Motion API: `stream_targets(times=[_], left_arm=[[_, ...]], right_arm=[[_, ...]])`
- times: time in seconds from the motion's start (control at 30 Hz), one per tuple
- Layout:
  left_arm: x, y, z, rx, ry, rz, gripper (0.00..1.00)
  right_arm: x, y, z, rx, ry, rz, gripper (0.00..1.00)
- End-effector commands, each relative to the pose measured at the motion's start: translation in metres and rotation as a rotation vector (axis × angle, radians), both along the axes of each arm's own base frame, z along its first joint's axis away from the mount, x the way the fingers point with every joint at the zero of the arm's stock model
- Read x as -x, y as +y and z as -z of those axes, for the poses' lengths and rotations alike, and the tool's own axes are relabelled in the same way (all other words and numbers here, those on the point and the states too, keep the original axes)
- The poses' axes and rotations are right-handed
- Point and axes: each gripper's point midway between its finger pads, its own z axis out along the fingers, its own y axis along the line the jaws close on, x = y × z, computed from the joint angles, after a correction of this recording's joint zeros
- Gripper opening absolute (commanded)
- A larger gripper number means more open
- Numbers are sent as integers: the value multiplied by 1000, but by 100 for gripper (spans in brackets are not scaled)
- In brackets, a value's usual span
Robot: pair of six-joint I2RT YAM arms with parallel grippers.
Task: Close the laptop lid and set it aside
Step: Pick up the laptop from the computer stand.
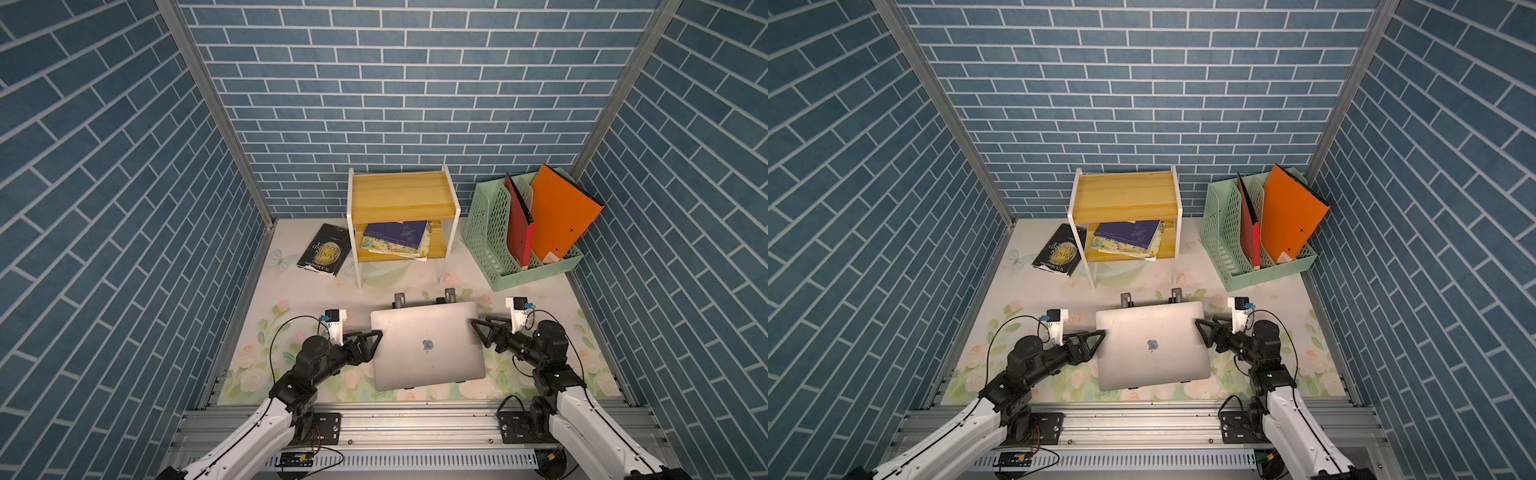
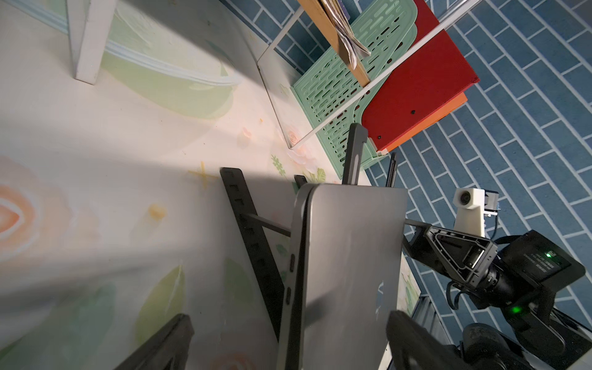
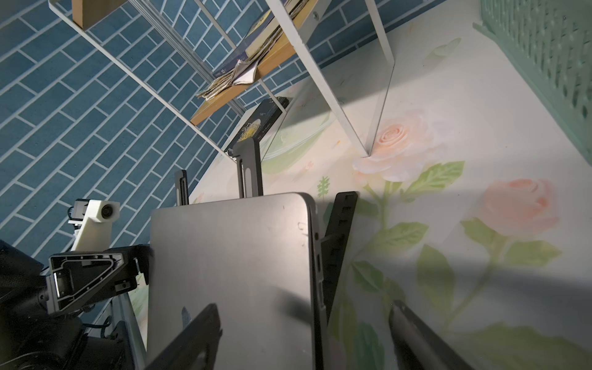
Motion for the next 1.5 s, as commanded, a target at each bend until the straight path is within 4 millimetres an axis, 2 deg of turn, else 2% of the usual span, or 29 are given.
stream_targets(times=[0.0, 0.47, 0.57, 0.97, 1.13, 1.47], left_arm=[[1, -6, -10, 38, -35, 36, 100], [2, -10, -9, 43, -17, 57, 96], [3, -11, -2, 31, 14, 65, 96], [5, -13, 2, 37, 40, 73, 93], [6, -13, 2, 43, 47, 79, 86], [14, -28, -9, 91, 44, 159, 61]], right_arm=[[4, 7, -9, -37, -38, -50, 84], [8, 14, -7, -79, -26, -102, 83], [9, 15, -6, -83, -23, -106, 83], [13, 24, -2, -87, -4, -149, 83], [15, 28, 0, -85, 2, -163, 82], [19, 37, 1, -87, 8, -201, 79]])
